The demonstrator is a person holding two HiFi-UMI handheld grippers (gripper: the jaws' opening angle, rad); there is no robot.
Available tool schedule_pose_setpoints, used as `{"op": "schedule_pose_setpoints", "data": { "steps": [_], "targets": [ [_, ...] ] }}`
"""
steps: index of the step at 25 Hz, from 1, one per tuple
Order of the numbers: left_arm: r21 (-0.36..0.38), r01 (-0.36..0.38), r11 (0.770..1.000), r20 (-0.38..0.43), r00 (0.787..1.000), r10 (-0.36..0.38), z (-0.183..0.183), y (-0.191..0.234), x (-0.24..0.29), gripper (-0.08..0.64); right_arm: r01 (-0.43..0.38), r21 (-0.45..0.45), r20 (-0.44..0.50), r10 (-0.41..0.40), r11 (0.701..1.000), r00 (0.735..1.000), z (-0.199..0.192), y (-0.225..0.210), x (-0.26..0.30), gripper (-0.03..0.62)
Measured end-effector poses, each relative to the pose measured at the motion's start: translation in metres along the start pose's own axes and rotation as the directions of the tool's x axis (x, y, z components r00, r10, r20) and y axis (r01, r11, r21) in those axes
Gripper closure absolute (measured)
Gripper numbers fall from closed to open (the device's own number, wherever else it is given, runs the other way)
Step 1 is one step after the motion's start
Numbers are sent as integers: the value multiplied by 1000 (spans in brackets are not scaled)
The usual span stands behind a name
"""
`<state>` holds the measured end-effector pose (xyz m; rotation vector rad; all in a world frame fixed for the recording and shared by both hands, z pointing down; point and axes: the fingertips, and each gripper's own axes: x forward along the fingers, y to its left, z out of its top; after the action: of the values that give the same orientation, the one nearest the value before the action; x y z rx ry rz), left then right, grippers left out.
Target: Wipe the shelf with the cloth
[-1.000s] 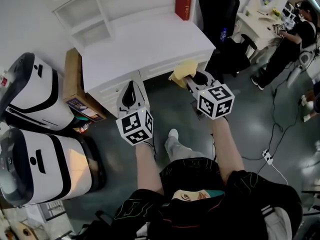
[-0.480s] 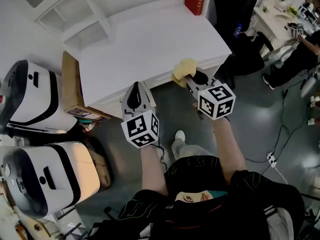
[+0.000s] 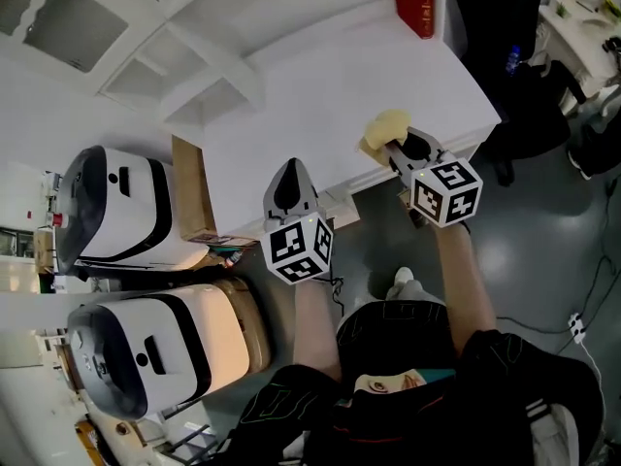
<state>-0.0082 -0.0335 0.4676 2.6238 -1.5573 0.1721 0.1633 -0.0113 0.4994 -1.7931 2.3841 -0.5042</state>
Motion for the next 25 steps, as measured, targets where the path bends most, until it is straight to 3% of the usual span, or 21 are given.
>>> {"op": "schedule_pose_setpoints", "data": {
  "steps": [8,17,25],
  "targets": [
    [2,19,1000,-8,1000,-19,-1,-10,31,560,25,-9,-13,-25,1000,1000,4,-28,9,541],
    [-17,102,995,16,995,-101,3,-22,76,560,77,-48,-5,-77,996,997,19,-52,23,541],
    [-43,65,997,18,998,-65,4,33,111,560,59,-55,-25,-60,997,998,20,-47,88,541]
  ]
}}
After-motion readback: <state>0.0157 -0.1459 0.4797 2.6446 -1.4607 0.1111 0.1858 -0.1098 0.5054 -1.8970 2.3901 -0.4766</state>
